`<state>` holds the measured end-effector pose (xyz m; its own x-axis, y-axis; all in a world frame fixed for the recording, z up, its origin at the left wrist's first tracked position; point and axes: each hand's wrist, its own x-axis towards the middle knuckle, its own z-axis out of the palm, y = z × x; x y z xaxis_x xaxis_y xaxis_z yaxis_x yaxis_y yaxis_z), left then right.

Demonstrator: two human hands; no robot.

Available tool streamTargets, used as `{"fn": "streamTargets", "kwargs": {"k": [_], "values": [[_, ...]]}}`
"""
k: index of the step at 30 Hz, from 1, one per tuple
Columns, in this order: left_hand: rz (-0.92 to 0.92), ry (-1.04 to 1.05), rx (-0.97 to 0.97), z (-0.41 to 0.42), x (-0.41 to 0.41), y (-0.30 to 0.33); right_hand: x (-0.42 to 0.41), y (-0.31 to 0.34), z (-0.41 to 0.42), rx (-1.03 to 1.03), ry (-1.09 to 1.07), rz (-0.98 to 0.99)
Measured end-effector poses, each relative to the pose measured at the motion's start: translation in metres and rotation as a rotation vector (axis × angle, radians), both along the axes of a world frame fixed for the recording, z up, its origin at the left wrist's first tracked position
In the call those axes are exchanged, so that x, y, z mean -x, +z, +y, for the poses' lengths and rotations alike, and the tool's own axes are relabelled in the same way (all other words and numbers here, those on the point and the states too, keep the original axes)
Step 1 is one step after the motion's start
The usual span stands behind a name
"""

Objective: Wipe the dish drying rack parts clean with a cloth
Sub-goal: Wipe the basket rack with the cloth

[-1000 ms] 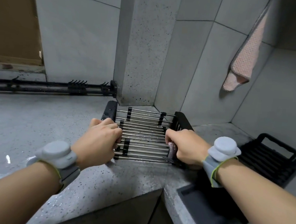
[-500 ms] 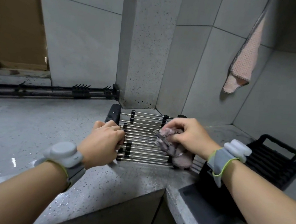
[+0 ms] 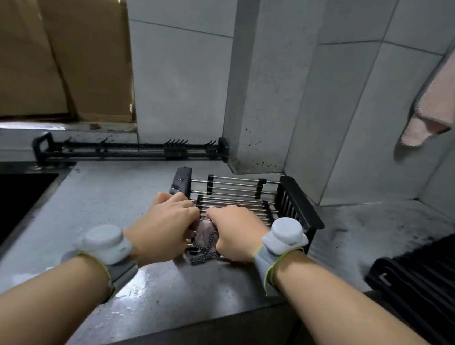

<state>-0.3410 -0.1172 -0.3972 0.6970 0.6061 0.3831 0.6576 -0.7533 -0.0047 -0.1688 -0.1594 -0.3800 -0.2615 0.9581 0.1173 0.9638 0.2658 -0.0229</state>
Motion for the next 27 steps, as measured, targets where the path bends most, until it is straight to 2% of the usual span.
{"fn": "streamTargets", "kwargs": {"k": [9,16,27], "values": [[0.019,0.051,-0.004,-0.001,0.046,0.002,0.013,0.002,0.008,-0.015,0.068,0.074],[0.004,0.106,0.033,0.007,0.081,0.003,-0.003,0.008,0.013,0.025,0.022,-0.048],[-0.004,0.133,0.065,0.005,0.083,0.000,0.083,0.003,0.019,0.017,0.114,0.013]]}}
